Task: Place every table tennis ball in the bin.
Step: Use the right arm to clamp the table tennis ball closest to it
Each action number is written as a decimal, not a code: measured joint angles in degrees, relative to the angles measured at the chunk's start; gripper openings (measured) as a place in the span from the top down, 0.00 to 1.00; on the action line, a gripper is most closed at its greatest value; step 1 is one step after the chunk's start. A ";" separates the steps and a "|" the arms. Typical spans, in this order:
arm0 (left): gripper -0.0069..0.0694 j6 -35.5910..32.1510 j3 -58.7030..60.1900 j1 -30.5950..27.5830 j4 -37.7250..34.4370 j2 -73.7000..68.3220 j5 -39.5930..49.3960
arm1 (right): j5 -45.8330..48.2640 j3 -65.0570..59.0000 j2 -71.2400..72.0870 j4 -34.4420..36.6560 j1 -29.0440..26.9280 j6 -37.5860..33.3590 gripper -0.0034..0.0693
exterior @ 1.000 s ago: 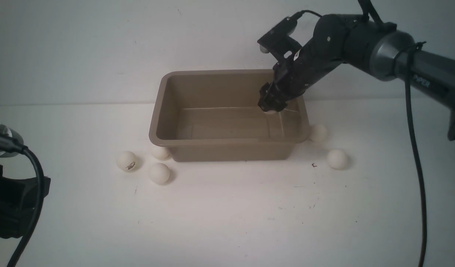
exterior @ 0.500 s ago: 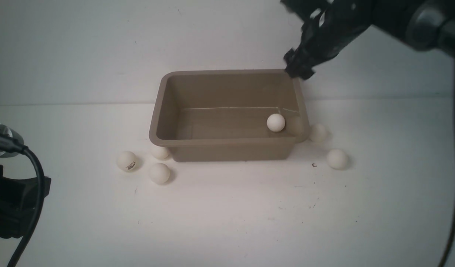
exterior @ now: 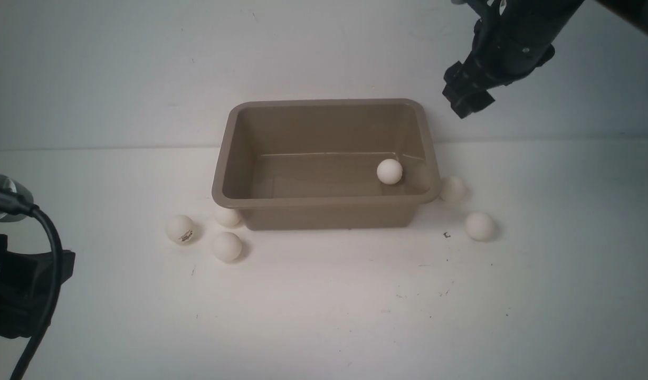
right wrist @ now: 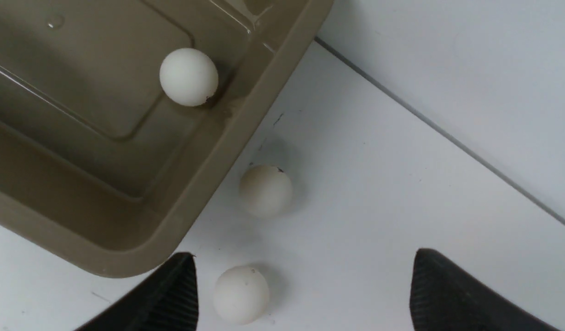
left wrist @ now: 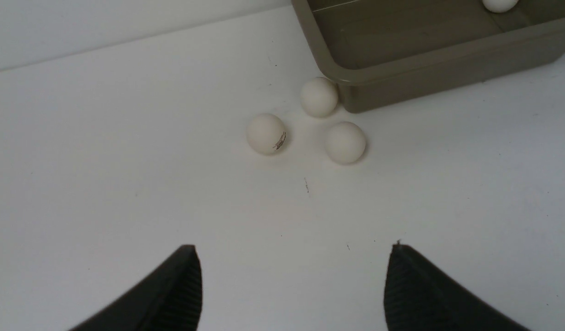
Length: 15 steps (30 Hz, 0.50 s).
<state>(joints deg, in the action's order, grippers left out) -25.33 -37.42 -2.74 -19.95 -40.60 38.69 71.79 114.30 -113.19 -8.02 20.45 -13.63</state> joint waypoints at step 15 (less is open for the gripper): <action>0.28 0.00 0.00 0.00 0.00 0.00 0.00 | -0.30 -15.83 4.55 2.75 -0.53 2.10 0.18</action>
<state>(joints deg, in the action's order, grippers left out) -25.33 -37.42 -2.74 -19.95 -40.60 38.69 71.49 98.47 -108.64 -5.26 19.93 -11.53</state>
